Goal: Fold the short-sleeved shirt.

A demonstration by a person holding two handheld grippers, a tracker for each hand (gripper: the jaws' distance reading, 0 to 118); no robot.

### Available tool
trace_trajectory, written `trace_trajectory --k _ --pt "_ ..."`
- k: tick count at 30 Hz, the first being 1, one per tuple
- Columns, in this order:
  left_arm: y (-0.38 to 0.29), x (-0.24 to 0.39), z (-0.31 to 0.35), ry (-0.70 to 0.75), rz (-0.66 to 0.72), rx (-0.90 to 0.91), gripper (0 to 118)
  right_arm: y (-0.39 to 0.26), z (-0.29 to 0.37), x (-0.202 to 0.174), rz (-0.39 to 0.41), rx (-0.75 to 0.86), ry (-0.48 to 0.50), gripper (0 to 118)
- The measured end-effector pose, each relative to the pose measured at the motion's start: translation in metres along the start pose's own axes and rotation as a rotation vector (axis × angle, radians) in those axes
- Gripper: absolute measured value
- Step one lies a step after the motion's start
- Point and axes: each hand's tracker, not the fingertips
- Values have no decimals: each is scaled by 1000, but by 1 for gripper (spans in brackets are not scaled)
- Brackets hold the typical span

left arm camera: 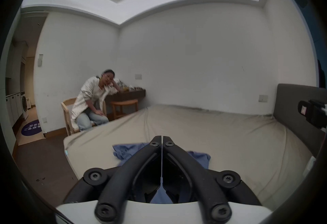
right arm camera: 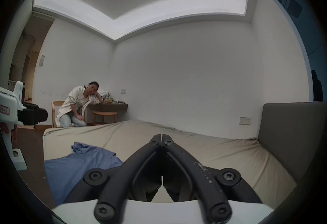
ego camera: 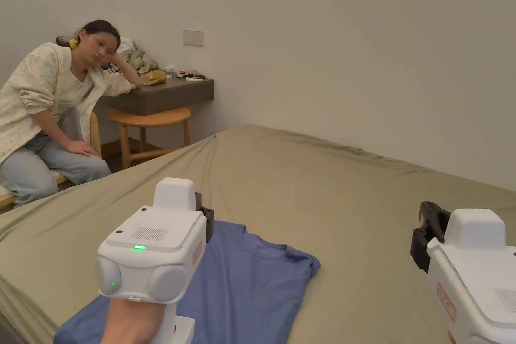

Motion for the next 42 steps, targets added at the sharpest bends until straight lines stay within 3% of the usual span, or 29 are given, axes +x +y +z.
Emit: trace_trajectory --k 2,3,4,5,6,8,13,15,17,19,20,21,22,25,29,32,35,39,42 --pt "-16 9 -30 -32 0 -83 2 -9 -12 2 3 -28 -1 0" --pt "-25 12 -51 -46 5 -165 15 -12 -14 3 5 -44 -5 0" --pt "-33 14 -69 -68 4 -235 43 -16 -19 4 6 -62 -9 0" --pt "-44 20 -91 -78 4 -331 95 -22 -27 6 8 -80 -11 0" --pt "-57 23 -113 -71 9 -417 118 -28 -34 8 14 -95 -15 0" --pt "-81 30 -143 -77 5 -472 107 -35 -40 9 28 -121 -24 0" --pt "-142 44 -214 -22 10 -704 107 -62 -67 20 46 -199 -43 0" --pt "-167 47 -235 -13 15 -790 97 -73 -77 24 51 -230 -55 0" --pt "-187 46 -254 8 31 -830 84 -84 -87 28 47 -265 -60 0" --pt "-199 45 -255 18 42 -826 86 -91 -92 28 48 -293 -63 0" --pt "-195 48 -250 20 48 -776 81 -94 -93 28 45 -303 -61 0" --pt "-187 50 -241 23 29 -788 65 -97 -94 29 40 -309 -56 0" --pt "-185 51 -236 20 11 -776 36 -98 -96 29 35 -316 -53 0" --pt "-180 53 -232 76 -40 -689 3 -96 -95 27 21 -318 -50 0" --pt "-178 51 -226 52 2 -684 0 -90 -89 31 -10 -304 -55 0" --pt "-157 54 -200 60 41 -527 0 -83 -81 38 -3 -279 -72 0" --pt "-121 59 -168 44 -16 -340 0 -74 -71 51 -21 -256 -93 0" --pt "-79 51 -143 -18 65 -187 0 -57 -50 68 -48 -206 -137 0" --pt "-41 65 -118 -118 34 -55 0 -44 -30 83 -72 -167 -166 0"
